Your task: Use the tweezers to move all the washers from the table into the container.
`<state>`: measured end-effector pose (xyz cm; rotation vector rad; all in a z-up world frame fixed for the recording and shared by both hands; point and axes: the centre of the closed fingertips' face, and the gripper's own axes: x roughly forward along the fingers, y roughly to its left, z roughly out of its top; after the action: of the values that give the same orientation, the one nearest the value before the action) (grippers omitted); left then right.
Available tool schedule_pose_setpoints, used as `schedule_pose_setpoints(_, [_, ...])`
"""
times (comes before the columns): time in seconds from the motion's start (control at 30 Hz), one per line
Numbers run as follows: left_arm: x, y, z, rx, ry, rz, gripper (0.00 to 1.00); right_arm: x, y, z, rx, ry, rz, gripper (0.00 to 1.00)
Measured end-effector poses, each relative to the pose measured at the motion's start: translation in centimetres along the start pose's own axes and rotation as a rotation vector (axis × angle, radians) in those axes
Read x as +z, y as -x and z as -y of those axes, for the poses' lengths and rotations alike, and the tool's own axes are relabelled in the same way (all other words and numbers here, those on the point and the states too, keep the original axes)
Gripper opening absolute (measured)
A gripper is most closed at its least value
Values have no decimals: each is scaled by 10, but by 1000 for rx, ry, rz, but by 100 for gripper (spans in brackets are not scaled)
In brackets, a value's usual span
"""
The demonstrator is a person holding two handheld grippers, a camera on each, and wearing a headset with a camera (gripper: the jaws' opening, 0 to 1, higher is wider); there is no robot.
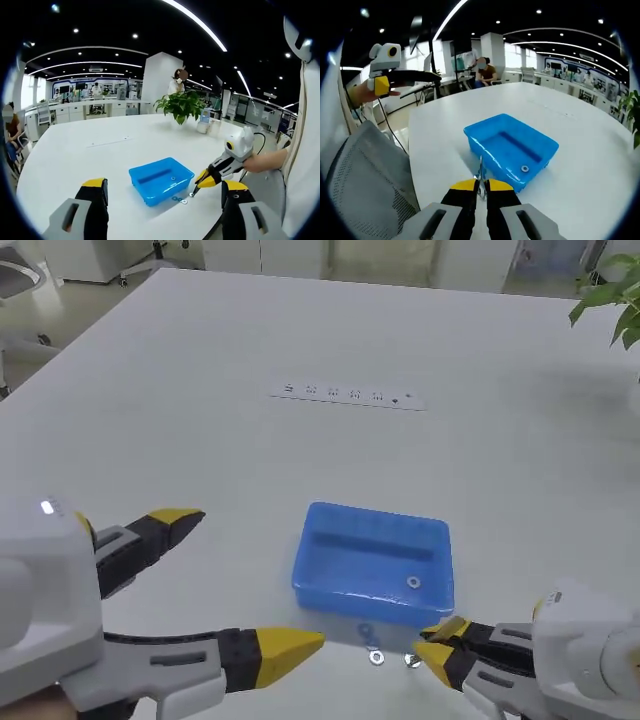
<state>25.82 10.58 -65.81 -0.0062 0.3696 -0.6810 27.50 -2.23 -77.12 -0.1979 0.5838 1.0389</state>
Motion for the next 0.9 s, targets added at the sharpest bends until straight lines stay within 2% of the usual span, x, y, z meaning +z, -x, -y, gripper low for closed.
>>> schedule_pose_setpoints(0.03, [0,1,-1,3,1,0,96,6,2,-1,12,-31,27,2])
schedule_pose_setpoints(0.13, [-1,2,-3,8,6,1,96,20,8,0,26,-61,62,3])
schedule_pose_setpoints(0.3, [0,2,-2,7,5,3,96,48,17,0,52,-81,129,3])
schedule_pose_setpoints(0.5, [-1,2,-1,5,3,1,96,74,16,13,44,-85,180,3])
schedule_pose_setpoints(0.67, [0,3,-1,6,0,0,96,83,4,29,20,-81,172,3])
schedule_pose_setpoints(0.83, [0,5,-4,16,5,1,96,79,-15,49,-13,-76,110,3])
schedule_pose_setpoints(0.9, [-2,6,-4,16,3,-5,96,75,-23,54,-11,-81,84,3])
